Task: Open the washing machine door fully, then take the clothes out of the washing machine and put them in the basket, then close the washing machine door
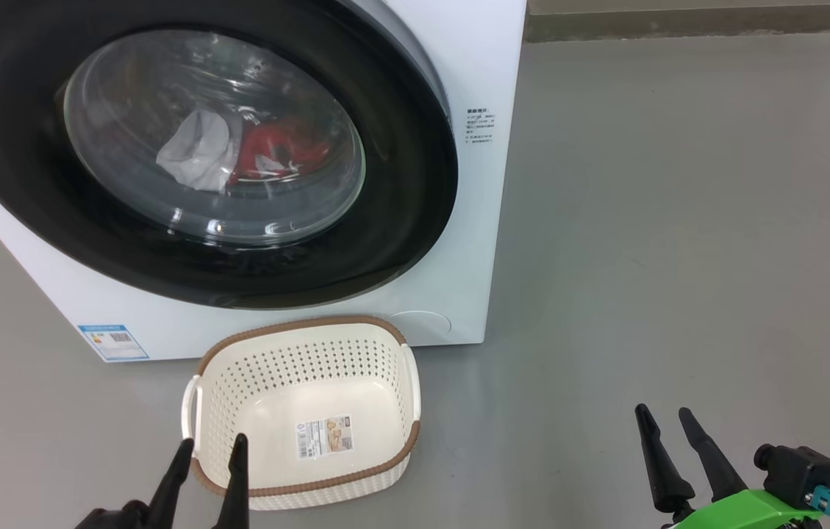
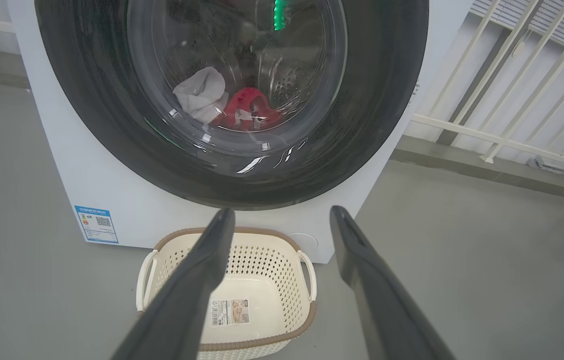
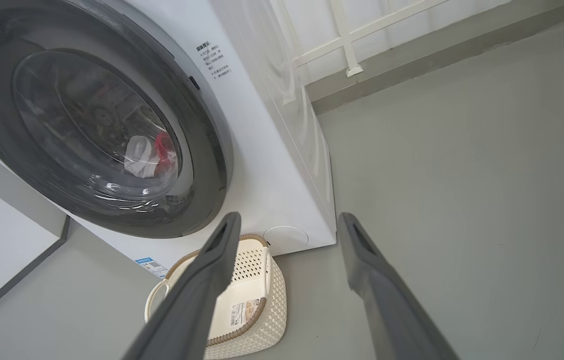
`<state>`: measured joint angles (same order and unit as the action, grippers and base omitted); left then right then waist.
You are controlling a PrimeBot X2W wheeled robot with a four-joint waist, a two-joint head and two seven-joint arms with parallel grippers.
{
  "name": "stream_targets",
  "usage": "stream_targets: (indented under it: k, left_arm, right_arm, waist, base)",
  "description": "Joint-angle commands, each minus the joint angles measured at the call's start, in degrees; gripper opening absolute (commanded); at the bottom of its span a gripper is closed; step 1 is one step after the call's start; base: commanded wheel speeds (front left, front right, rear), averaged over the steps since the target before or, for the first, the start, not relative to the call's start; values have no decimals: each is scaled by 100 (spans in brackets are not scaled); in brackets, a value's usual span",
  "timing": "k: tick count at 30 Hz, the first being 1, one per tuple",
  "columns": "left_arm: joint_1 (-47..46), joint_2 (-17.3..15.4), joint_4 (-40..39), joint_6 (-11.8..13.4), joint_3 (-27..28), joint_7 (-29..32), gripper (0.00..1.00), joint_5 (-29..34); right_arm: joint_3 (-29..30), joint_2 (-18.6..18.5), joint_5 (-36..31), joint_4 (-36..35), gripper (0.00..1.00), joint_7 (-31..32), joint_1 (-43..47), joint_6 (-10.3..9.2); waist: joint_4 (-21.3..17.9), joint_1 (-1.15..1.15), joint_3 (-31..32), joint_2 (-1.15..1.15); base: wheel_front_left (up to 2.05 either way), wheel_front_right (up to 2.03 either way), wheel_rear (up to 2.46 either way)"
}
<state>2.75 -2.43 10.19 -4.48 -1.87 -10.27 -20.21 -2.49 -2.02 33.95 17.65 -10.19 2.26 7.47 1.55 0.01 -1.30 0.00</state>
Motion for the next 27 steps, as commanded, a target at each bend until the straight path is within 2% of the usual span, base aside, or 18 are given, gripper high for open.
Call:
stream_targets:
  k: [1, 17, 23, 27]
  left_arm:
    - [-10, -65, -189, 15, 132, -101, 100, 227]
    - [64, -51, -255, -28, 189, -373, 100, 1262]
    - [54, -48, -231, -78, 306, -473, 100, 1437]
    - [38, -47, -170, -100, 353, -473, 100, 1317]
  right_arm:
    - [-120, -72, -192, -163, 100, -112, -64, 2]
    - [-193, -81, -1092, -233, 100, -381, -2, 2]
    - [-156, -88, -1398, -295, 100, -481, 13, 2]
    - [-70, -87, -1348, -336, 100, -481, 29, 2]
  waist:
    - [4, 0, -3, 0]
    - [-28, 0, -56, 0]
    - [-35, 0, -92, 0]
    - [-39, 0, -88, 0]
  base:
    - [0, 0, 0]
    - [0, 0, 0]
    - [0, 0, 0]
    - [0, 0, 0]
